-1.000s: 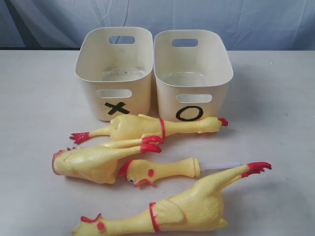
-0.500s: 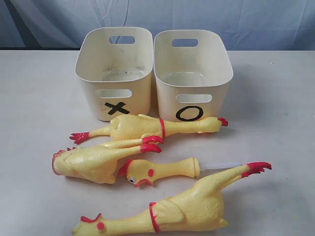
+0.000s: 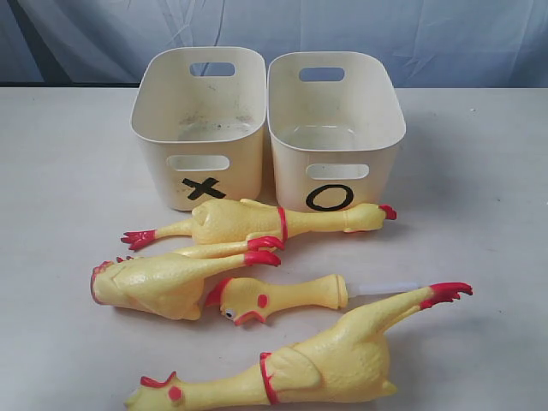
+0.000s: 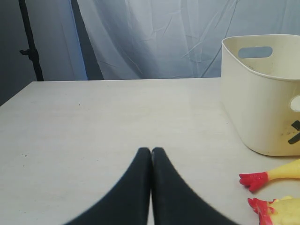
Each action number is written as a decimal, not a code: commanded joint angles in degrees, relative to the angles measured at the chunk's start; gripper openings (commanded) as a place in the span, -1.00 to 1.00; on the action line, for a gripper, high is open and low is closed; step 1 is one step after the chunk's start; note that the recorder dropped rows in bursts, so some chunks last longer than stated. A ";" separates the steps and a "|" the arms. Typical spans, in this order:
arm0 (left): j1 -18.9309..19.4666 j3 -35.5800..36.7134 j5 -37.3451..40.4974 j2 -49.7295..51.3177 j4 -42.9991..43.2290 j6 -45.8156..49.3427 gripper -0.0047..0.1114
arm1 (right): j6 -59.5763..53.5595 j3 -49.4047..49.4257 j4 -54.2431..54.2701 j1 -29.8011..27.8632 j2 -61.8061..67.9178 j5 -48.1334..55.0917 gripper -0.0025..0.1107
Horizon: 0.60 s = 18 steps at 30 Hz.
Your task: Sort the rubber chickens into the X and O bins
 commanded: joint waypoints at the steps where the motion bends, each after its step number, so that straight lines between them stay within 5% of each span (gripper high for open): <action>1: -0.20 -0.14 -0.18 -0.30 0.04 -0.23 -0.92 | 1.67 0.05 6.04 0.21 -0.29 -29.19 -0.97; 10: -0.20 -0.14 -0.18 -0.30 0.04 -0.23 -0.92 | 0.36 -13.51 -27.02 3.62 -0.29 -27.06 -0.97; 15: -0.20 -0.14 -0.18 -0.30 0.04 -0.23 -0.92 | -0.45 -26.38 -63.35 4.89 -0.29 -10.22 -0.97; 18: -0.20 -0.14 -0.18 -0.30 0.04 -0.23 -0.92 | 14.47 -32.66 -76.07 5.85 0.25 -0.48 -0.97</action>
